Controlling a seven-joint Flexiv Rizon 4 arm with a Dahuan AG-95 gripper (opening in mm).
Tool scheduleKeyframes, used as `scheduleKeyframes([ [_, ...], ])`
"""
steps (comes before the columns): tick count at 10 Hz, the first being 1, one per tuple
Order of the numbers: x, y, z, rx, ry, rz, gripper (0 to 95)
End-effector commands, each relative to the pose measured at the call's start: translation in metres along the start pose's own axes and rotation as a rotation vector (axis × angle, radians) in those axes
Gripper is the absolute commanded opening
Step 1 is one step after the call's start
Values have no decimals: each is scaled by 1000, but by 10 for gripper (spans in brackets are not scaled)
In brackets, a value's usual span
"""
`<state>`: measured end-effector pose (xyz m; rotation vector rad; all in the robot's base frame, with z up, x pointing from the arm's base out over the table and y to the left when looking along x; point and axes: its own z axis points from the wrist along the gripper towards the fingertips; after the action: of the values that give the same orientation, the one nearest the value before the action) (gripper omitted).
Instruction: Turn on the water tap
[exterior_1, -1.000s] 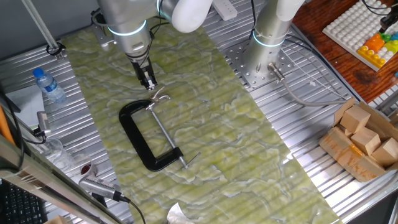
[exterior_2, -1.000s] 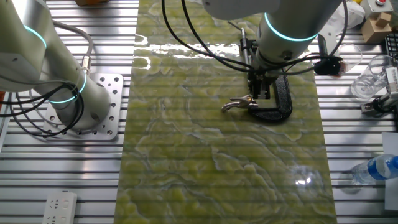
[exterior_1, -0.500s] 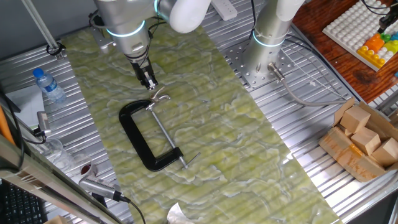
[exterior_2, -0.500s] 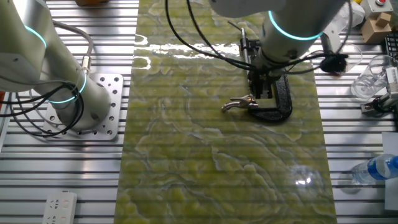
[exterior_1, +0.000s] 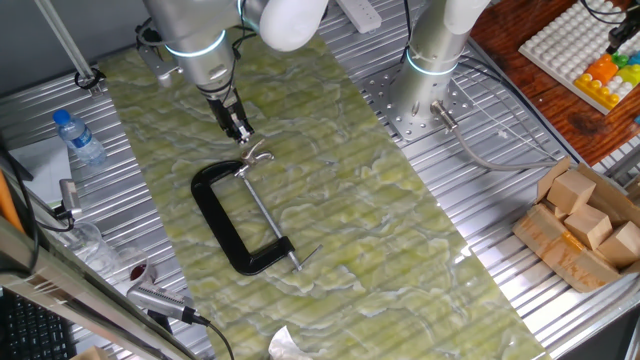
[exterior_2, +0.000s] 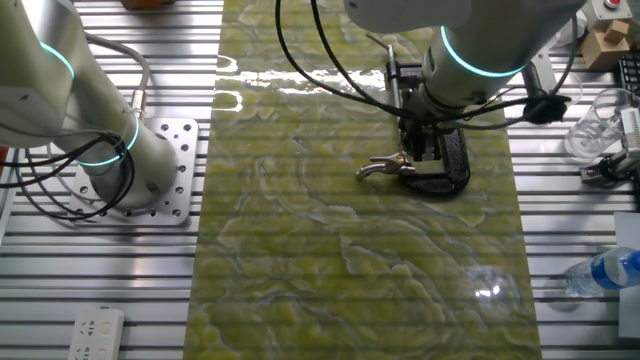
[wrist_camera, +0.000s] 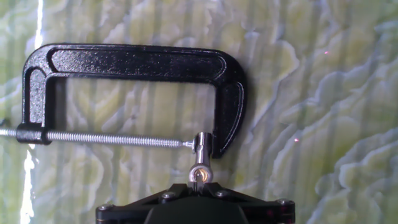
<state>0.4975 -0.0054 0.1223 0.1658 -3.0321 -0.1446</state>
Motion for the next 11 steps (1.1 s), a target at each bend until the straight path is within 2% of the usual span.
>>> scheduleKeyframes([
  [1,14,5,12,-1,-13,3,0],
  [5,31,10,25,16,-9,-24,0],
  [9,30,6,31,20,-11,-57,0],
  [11,32,-1,36,21,-20,-91,0],
])
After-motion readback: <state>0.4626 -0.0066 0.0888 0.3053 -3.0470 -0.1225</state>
